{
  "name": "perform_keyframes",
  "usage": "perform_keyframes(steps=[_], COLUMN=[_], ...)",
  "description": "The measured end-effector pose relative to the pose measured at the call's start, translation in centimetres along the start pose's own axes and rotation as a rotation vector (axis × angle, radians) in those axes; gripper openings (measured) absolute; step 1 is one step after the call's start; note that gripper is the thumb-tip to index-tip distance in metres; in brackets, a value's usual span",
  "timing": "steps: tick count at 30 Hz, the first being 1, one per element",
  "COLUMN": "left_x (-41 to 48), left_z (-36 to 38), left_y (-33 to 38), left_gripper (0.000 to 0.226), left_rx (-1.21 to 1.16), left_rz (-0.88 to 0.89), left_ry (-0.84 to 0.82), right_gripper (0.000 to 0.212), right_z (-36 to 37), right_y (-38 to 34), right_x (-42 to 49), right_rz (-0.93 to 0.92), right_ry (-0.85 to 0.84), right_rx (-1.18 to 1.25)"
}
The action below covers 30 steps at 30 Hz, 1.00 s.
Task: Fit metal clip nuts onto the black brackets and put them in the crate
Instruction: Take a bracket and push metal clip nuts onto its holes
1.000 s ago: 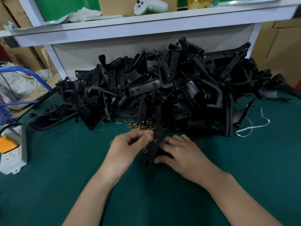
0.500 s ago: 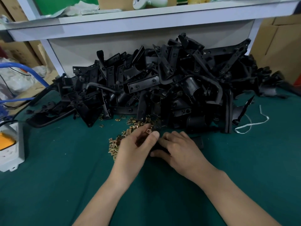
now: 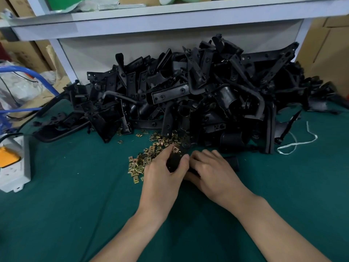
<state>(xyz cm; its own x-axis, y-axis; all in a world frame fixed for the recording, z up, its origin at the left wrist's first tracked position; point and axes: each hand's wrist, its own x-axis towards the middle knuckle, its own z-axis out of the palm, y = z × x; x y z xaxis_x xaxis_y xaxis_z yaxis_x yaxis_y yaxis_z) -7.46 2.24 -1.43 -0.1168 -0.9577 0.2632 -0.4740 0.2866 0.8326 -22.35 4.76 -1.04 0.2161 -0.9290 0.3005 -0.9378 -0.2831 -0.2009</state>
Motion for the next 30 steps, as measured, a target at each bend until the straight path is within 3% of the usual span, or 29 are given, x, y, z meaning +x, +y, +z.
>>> perform_keyframes(steps=[7, 13, 17, 20, 23, 30], left_x=[-0.1, 0.2, 0.9, 1.8, 2.0, 2.7], left_z=[0.0, -0.3, -1.7, -3.3, -3.5, -3.5], left_y=[0.3, -0.1, -0.8, -2.1, -3.0, -3.0], left_gripper=[0.03, 0.037, 0.056, 0.072, 0.075, 0.037], left_rx=[-0.015, 0.037, 0.018, 0.382, 0.751, 0.731], left_rz=[0.121, 0.203, 0.145, 0.054, -0.053, 0.067], left_ry=[0.045, 0.023, -0.053, -0.012, -0.186, -0.081], right_gripper=[0.043, 0.031, 0.05, 0.054, 0.059, 0.063], right_z=[0.1, 0.3, 0.2, 0.3, 0.2, 0.0], right_y=[0.2, 0.4, 0.8, 1.5, 2.2, 2.5], right_x=[0.0, -0.1, 0.2, 0.2, 0.0, 0.0], right_rz=[-0.002, 0.006, 0.064, 0.14, 0.195, 0.224], right_ry=[0.015, 0.03, 0.0, 0.029, 0.037, 0.007], right_rx=[0.001, -0.001, -0.006, 0.007, -0.003, -0.006])
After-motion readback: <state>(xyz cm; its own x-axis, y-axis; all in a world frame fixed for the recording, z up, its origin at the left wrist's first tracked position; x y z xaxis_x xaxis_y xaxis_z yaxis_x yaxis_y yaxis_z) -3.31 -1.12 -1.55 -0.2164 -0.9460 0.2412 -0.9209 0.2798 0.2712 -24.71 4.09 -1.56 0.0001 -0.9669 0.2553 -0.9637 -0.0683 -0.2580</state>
